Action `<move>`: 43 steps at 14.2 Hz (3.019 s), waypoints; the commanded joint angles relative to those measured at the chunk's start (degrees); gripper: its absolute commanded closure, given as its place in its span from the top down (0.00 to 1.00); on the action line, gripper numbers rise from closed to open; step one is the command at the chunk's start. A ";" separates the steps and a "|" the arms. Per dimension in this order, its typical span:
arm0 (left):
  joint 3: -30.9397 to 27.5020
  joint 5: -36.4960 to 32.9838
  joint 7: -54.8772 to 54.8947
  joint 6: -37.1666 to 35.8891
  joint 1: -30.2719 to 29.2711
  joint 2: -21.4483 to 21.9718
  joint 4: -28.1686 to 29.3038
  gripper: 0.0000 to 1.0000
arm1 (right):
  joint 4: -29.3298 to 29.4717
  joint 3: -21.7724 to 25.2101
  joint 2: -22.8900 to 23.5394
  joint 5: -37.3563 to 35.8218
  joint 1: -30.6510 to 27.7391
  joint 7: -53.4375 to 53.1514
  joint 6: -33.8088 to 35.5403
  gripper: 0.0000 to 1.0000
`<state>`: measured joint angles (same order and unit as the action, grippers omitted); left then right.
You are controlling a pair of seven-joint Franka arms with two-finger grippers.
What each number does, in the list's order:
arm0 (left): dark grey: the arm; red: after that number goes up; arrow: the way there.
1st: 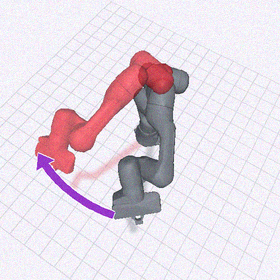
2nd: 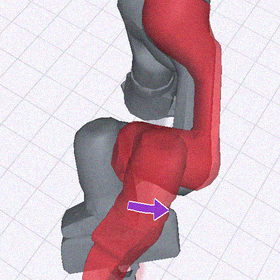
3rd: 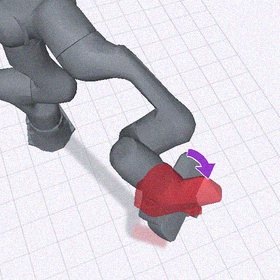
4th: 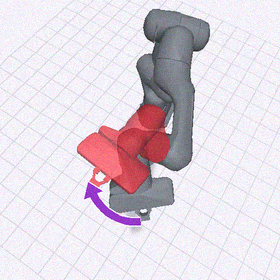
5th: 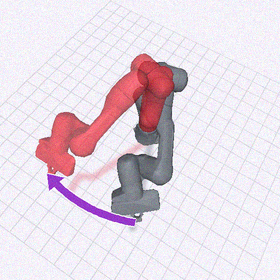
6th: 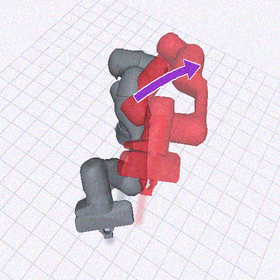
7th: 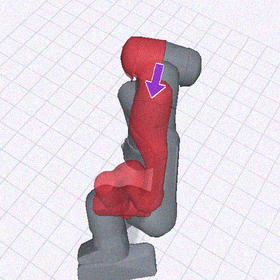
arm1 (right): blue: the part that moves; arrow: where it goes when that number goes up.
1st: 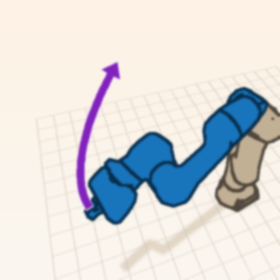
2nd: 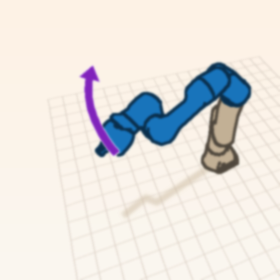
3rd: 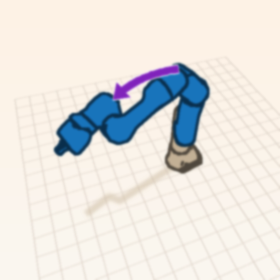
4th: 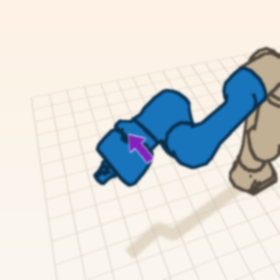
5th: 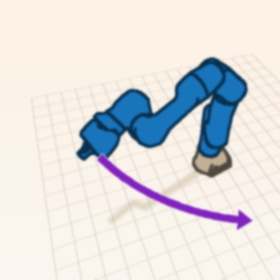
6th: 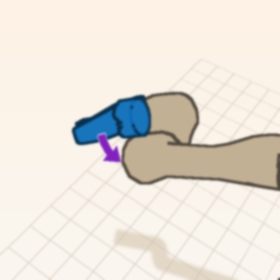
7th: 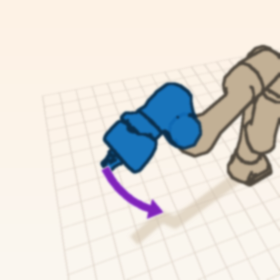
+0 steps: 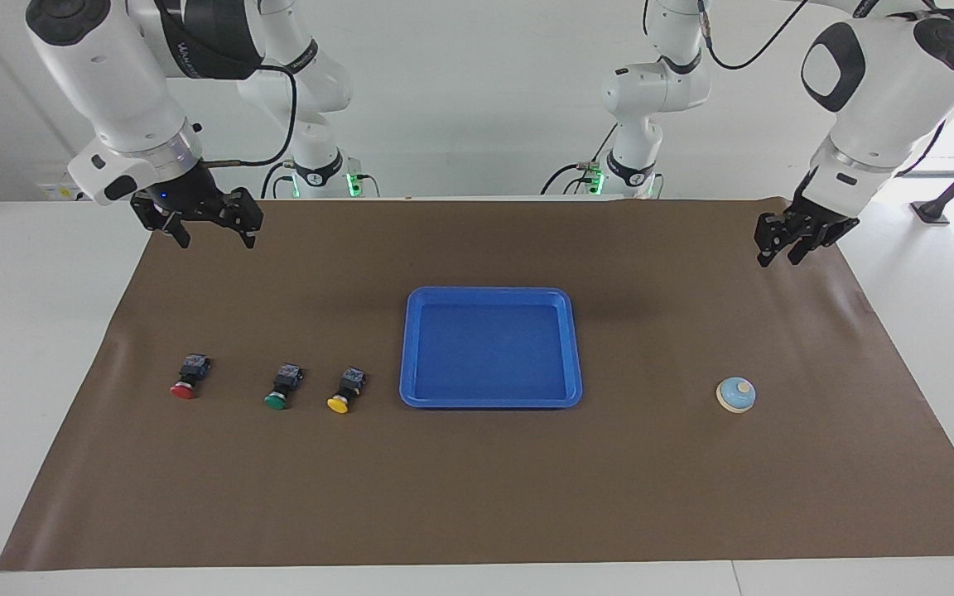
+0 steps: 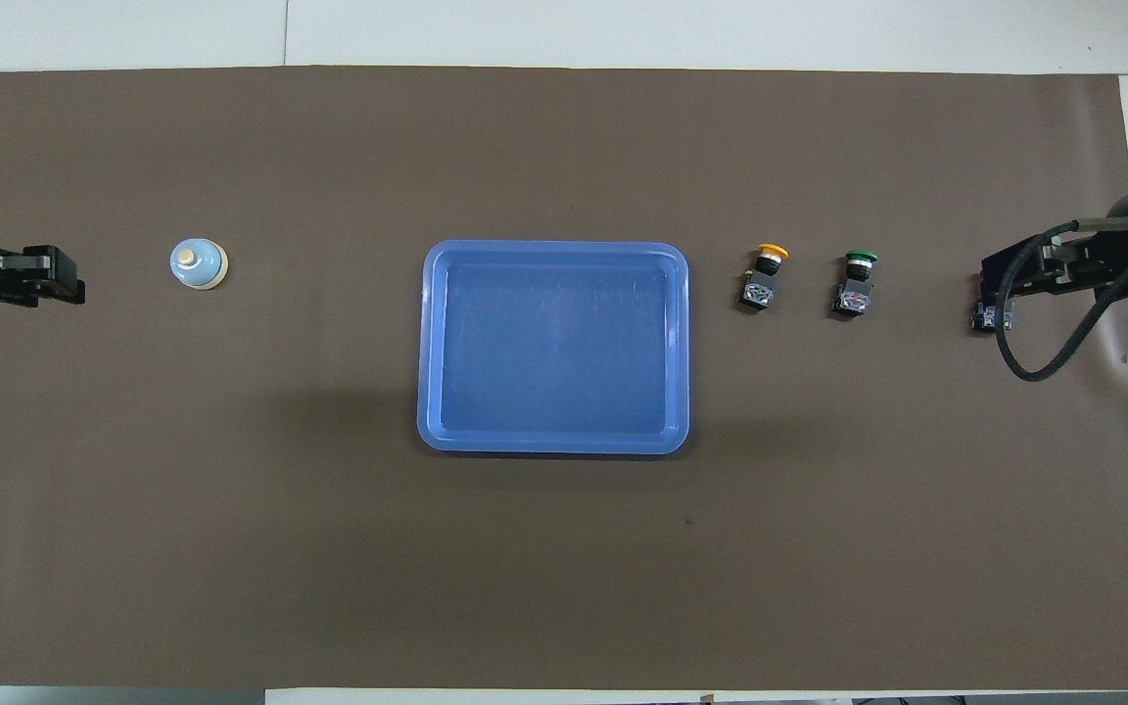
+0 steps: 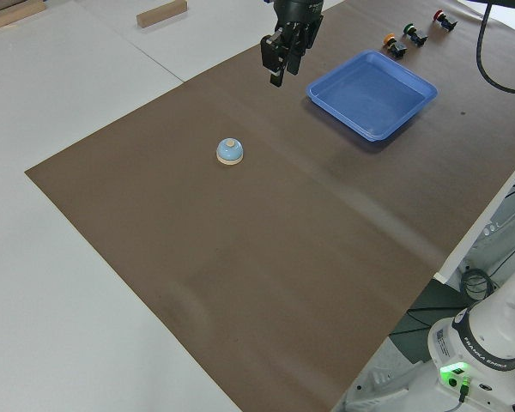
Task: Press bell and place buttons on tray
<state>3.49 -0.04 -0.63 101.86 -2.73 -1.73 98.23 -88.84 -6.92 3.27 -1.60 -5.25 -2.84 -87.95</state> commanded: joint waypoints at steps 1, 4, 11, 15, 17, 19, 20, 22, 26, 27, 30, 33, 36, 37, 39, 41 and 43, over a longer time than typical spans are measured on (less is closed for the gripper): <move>-0.15 -0.58 0.28 7.45 -0.43 -7.29 -0.76 0.00 | -1.42 -0.46 -1.16 0.54 -0.99 0.99 -0.29 1.00; -0.24 -0.67 0.28 16.76 -1.48 -12.50 0.72 0.00 | -1.42 -0.46 -1.16 0.54 -0.90 0.99 -0.29 1.00; -0.24 -0.67 -0.24 25.93 -1.57 -17.69 4.51 0.00 | -1.42 -0.46 -1.16 0.54 -0.90 0.99 -0.29 1.00; -0.24 -0.67 -0.25 27.25 -1.49 -18.92 4.51 0.00 | -1.42 -0.46 -1.16 0.54 -0.90 0.99 -0.29 1.00; -0.24 -0.67 -0.33 28.47 -1.49 -19.27 4.60 0.00 | -1.42 -0.46 -1.16 0.54 -0.90 0.99 -0.29 1.00; -0.24 -0.67 -0.42 28.92 -1.40 -19.63 4.60 0.00 | -1.42 -0.46 -1.16 0.54 -0.90 0.99 -0.29 1.00; -0.24 -0.67 -0.59 29.27 -1.40 -19.71 4.60 0.00 | -1.42 -0.46 -1.16 0.54 -0.90 0.99 -0.29 1.00; -0.24 -0.67 -0.86 29.54 -1.14 -20.06 4.60 0.00 | -1.51 -0.46 -1.16 0.54 -0.90 0.99 -0.29 1.00; -0.24 -0.67 -0.95 34.78 -1.05 -20.51 8.09 0.00 | -1.51 -0.46 -1.16 0.54 -0.90 0.99 -0.29 1.00; -0.33 -0.67 -0.86 36.81 -1.05 -20.51 9.42 0.00 | -1.42 -0.46 -1.16 0.63 -0.90 0.99 -0.29 1.00; -0.33 -0.67 -0.77 37.53 -1.13 -20.51 10.31 0.00 | -1.42 -0.46 -1.16 0.54 -0.90 0.99 -0.29 1.00; -0.33 -0.67 -0.86 36.13 -1.13 -20.16 9.79 0.00 | -1.42 -0.46 -1.16 0.54 -0.90 0.99 -0.29 1.00; -0.16 -0.58 -0.95 27.38 -1.13 -15.78 8.12 0.28 | -1.51 -0.46 -1.16 0.54 -0.90 0.99 -0.29 1.00; -0.07 -0.58 -0.95 22.12 -1.13 -13.76 6.29 0.41 | -1.42 -0.46 -1.16 0.54 -0.99 0.99 -0.29 1.00; 0.11 -0.32 -0.95 14.19 -1.05 -10.85 3.21 0.76 | -1.42 -0.46 -1.16 0.54 -0.90 0.99 -0.29 1.00; 0.20 -0.23 -1.04 9.52 -0.43 -7.78 2.14 1.00 | -1.42 -0.46 -1.16 0.54 -0.99 1.08 -0.29 1.00; 0.20 -0.23 -1.04 5.74 -0.43 -3.12 2.57 1.00 | -1.42 -0.46 -1.16 0.63 -0.90 0.99 -0.29 1.00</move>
<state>4.07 -0.04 -0.95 111.03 -3.86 -9.06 99.64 -88.92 -6.92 3.26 -1.60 -5.25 -2.84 -87.95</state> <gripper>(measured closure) 0.132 0.000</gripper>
